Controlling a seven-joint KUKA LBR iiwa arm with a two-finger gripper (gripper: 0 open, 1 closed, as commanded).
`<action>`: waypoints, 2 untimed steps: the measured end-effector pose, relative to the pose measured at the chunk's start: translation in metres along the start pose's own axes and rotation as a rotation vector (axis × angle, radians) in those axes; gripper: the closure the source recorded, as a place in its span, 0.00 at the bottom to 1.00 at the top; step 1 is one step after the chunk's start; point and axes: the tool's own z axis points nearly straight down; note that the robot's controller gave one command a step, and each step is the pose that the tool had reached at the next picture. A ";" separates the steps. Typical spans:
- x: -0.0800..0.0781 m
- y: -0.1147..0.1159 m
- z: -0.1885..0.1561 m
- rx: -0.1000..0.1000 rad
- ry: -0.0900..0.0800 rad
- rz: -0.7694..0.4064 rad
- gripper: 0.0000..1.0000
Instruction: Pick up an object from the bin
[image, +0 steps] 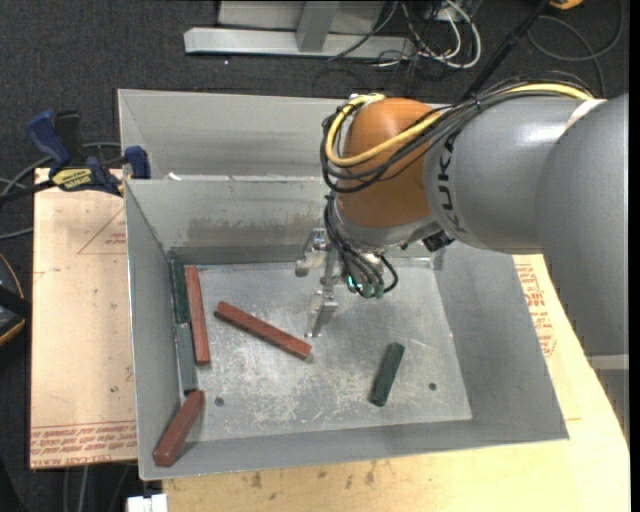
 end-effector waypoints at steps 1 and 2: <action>-0.002 0.000 -0.004 0.000 -0.007 0.001 0.00; 0.050 0.058 0.059 -0.006 -0.020 0.039 1.00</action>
Offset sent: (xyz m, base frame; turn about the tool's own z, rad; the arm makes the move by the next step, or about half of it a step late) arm -0.0555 0.0550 -0.0671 0.0395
